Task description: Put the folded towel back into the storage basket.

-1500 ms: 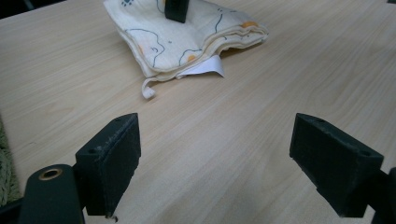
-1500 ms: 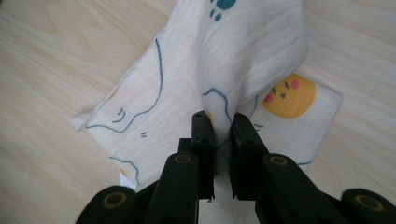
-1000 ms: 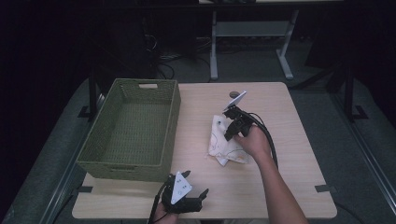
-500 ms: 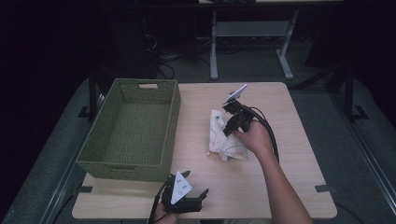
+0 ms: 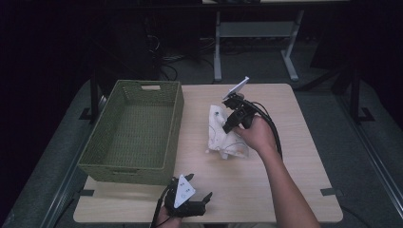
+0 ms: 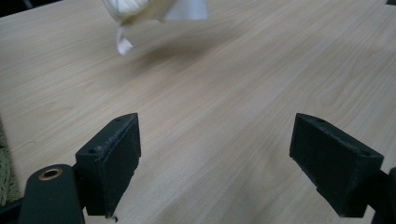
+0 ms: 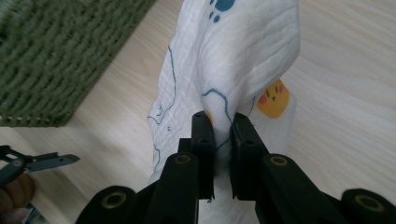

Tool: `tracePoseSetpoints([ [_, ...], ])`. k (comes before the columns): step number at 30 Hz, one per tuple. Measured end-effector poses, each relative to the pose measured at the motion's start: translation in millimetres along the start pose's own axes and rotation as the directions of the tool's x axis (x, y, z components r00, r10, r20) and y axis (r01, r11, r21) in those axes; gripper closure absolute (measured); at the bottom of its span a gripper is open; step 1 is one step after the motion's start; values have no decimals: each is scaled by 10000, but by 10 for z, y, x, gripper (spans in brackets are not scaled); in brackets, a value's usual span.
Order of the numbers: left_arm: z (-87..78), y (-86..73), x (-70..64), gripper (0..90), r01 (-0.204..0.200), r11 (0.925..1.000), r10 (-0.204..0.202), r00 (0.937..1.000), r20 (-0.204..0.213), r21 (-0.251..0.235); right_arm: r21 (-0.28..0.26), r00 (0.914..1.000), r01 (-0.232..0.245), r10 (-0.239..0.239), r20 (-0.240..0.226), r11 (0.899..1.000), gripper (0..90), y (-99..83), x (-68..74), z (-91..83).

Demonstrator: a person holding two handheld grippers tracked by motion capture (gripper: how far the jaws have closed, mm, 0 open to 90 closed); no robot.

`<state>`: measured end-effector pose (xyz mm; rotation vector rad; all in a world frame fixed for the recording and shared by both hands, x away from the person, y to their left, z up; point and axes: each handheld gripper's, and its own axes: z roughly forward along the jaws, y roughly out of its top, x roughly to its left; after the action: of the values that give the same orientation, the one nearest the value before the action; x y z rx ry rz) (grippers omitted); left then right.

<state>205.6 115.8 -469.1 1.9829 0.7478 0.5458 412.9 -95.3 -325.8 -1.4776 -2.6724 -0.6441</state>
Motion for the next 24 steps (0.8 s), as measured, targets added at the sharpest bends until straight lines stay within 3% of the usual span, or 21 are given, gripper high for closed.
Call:
tracePoseSetpoints([
  [24,-1,1,-2,167,-33,10000,33,10000,23,36,-127,9990,330,-333,-292,9994,813,218,203,-124],
])
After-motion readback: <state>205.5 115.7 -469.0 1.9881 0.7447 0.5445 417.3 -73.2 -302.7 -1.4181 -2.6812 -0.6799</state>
